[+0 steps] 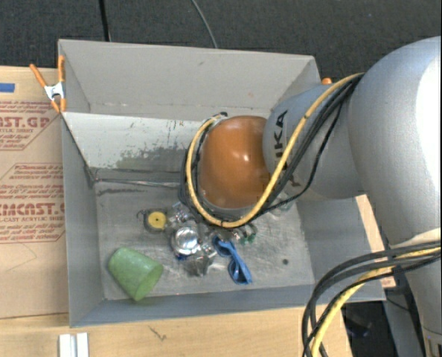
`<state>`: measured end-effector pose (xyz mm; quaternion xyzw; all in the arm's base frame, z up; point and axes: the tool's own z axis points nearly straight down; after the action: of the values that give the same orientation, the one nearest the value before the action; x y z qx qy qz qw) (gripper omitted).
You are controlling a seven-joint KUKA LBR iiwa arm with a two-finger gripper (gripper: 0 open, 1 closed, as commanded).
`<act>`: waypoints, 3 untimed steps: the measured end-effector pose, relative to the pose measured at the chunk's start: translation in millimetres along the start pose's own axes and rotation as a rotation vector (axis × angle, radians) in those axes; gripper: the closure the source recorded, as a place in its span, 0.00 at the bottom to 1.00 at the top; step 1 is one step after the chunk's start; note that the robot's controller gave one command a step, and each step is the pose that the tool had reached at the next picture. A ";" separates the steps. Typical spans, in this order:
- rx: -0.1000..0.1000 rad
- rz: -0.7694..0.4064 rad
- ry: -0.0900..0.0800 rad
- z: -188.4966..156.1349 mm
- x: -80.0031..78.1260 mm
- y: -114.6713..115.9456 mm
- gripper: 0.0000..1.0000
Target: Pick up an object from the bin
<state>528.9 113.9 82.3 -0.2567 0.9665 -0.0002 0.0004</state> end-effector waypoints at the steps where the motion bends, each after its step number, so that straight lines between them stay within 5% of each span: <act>1: -0.002 -0.003 -0.001 -0.7 -0.5 2.2 1.00; 2: -0.002 -0.003 -0.001 -0.6 -0.5 2.3 0.00; 3: 0.000 -0.094 0.002 -2.6 33.7 -51.7 0.00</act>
Offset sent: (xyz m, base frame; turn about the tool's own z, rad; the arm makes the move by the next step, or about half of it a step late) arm 0.0000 0.0000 0.0000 0.0000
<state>525.3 52.3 85.0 -0.3016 0.9534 -0.0005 -0.0005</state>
